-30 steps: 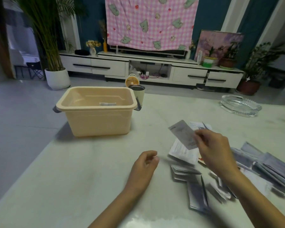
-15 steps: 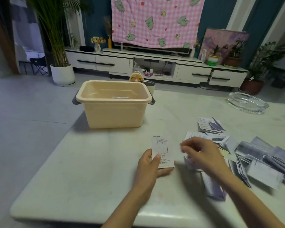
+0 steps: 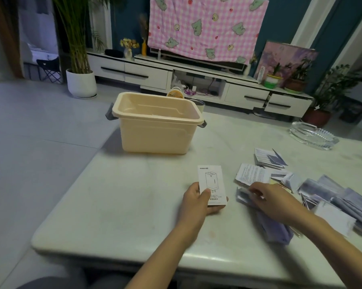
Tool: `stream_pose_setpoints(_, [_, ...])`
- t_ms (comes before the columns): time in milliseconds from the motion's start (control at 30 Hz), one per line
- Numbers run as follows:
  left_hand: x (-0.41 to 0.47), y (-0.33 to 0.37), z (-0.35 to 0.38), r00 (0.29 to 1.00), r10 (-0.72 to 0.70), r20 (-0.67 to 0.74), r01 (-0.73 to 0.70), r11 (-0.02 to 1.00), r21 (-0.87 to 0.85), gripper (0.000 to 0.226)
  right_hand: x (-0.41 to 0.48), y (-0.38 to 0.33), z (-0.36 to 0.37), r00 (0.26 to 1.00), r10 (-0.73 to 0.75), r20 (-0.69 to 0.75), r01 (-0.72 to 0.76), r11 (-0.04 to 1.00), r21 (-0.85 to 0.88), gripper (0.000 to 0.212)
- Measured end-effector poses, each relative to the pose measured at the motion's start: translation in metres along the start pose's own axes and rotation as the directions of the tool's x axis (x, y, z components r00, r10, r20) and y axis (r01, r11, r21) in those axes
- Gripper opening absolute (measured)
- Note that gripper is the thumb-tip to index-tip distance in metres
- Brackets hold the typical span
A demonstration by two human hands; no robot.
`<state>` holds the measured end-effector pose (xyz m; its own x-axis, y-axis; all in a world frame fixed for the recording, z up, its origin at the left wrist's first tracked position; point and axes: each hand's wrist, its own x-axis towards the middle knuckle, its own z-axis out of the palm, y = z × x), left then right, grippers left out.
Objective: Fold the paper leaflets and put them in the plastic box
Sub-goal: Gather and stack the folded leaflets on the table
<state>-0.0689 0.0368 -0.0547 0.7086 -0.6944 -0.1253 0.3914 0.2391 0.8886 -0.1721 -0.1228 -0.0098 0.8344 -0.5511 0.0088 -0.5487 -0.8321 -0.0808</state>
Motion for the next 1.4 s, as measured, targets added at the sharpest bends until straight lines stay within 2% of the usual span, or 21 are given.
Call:
stream_pose_setpoints(67, [0.000, -0.001, 0.000, 1.000, -0.004, -0.020, 0.004, 1.000, -0.004, 0.018, 0.004, -0.002, -0.002, 0.998, 0.024, -0.053, -0.027, 0.998, -0.061, 0.029])
stream_pose_setpoints(100, [0.000, -0.001, -0.001, 0.999, -0.002, -0.038, 0.002, 1.000, 0.003, 0.019, 0.005, -0.004, -0.005, 0.995, 0.017, -0.101, -0.019, 1.000, -0.016, 0.035])
stream_pose_setpoints(167, [0.002, -0.001, -0.002, 0.997, 0.014, -0.079, -0.011, 1.000, 0.029, 0.022, 0.006, -0.013, -0.015, 0.967, 0.041, -0.252, 0.020, 0.971, 0.238, 0.038])
stream_pose_setpoints(200, [0.003, 0.000, -0.003, 0.995, 0.024, -0.097, -0.020, 0.999, 0.041, 0.024, 0.005, -0.019, -0.020, 0.954, 0.095, -0.285, 0.038, 0.904, 0.427, 0.035])
stream_pose_setpoints(267, [0.004, 0.003, -0.005, 0.992, 0.030, -0.122, -0.025, 0.999, 0.042, 0.025, 0.003, -0.037, -0.027, 0.971, 0.167, -0.170, 0.022, 0.647, 0.762, 0.026])
stream_pose_setpoints(300, [0.004, 0.004, -0.005, 0.992, 0.022, -0.128, -0.018, 0.999, 0.033, 0.025, 0.002, -0.047, -0.027, 0.983, 0.172, -0.070, -0.029, 0.515, 0.857, 0.023])
stream_pose_setpoints(333, [0.002, 0.006, -0.006, 0.991, 0.013, -0.133, -0.010, 1.000, 0.019, 0.023, 0.002, -0.055, -0.023, 0.986, 0.163, 0.014, -0.084, 0.432, 0.898, 0.021])
stream_pose_setpoints(433, [0.003, 0.005, -0.007, 0.987, -0.011, -0.160, 0.013, 1.000, 0.009, 0.023, 0.004, -0.076, -0.011, 0.979, 0.182, 0.096, -0.158, 0.366, 0.917, 0.020])
stream_pose_setpoints(533, [0.000, 0.005, -0.009, 0.985, 0.022, -0.174, -0.013, 0.999, 0.051, 0.026, 0.005, -0.091, 0.003, 0.971, 0.231, 0.056, -0.151, 0.419, 0.895, 0.022])
stream_pose_setpoints(567, [-0.001, 0.004, -0.010, 0.987, 0.037, -0.154, -0.026, 0.997, 0.067, 0.028, 0.004, -0.095, 0.007, 0.975, 0.218, 0.030, -0.129, 0.456, 0.881, 0.022])
stream_pose_setpoints(667, [0.001, 0.002, -0.012, 0.986, 0.074, -0.150, -0.052, 0.988, 0.144, 0.014, 0.003, -0.098, 0.007, 0.993, 0.116, 0.012, -0.073, 0.545, 0.835, 0.021])
stream_pose_setpoints(767, [0.003, -0.002, -0.014, 0.990, 0.066, -0.128, -0.052, 0.993, 0.109, 0.012, 0.010, -0.071, -0.008, 0.996, 0.089, 0.007, -0.059, 0.600, 0.798, 0.011])
stream_pose_setpoints(833, [0.004, -0.003, -0.015, 0.989, 0.071, -0.129, -0.054, 0.990, 0.132, 0.012, 0.019, -0.039, -0.016, 0.988, 0.126, -0.087, -0.040, 0.760, 0.649, 0.002])
stream_pose_setpoints(900, [0.006, -0.003, -0.014, 0.991, 0.058, -0.117, -0.041, 0.989, 0.144, 0.012, 0.027, -0.007, -0.015, 0.986, 0.129, -0.110, -0.081, 0.926, 0.368, 0.027])
stream_pose_setpoints(933, [0.006, -0.003, -0.014, 0.992, 0.040, -0.116, -0.023, 0.990, 0.141, 0.013, 0.030, 0.004, -0.012, 0.991, 0.117, -0.066, -0.094, 0.954, 0.284, 0.044])
stream_pose_setpoints(1000, [0.009, -0.003, -0.015, 0.993, 0.002, -0.120, 0.012, 0.993, 0.120, 0.014, 0.033, 0.015, -0.007, 0.991, 0.121, 0.063, -0.132, 0.964, 0.231, 0.065])
stream_pose_setpoints(1033, [0.009, -0.004, -0.016, 0.992, -0.013, -0.122, 0.026, 0.994, 0.105, 0.015, 0.034, 0.016, -0.002, 0.985, 0.133, 0.106, -0.152, 0.968, 0.198, 0.066])
stream_pose_setpoints(1100, [0.010, -0.004, -0.016, 0.992, -0.028, -0.119, 0.039, 0.995, 0.089, 0.015, 0.038, 0.019, 0.008, 0.987, 0.129, 0.096, -0.135, 0.989, 0.062, 0.051])
stream_pose_setpoints(1200, [0.009, -0.003, -0.015, 0.993, -0.036, -0.112, 0.045, 0.996, 0.080, 0.015, 0.042, 0.018, 0.016, 0.998, 0.063, -0.008, -0.063, 0.977, -0.203, 0.028])
stream_pose_setpoints(1300, [0.007, 0.000, -0.014, 0.993, -0.050, -0.105, 0.057, 0.996, 0.069, 0.015, 0.045, 0.017, 0.010, 0.998, 0.045, -0.036, -0.051, 0.980, -0.193, 0.024])
stream_pose_setpoints(1400, [0.008, 0.000, -0.015, 0.992, -0.088, -0.095, 0.088, 0.996, -0.004, 0.017, 0.048, 0.019, 0.000, 0.998, 0.058, -0.008, -0.058, 0.998, -0.024, 0.034])
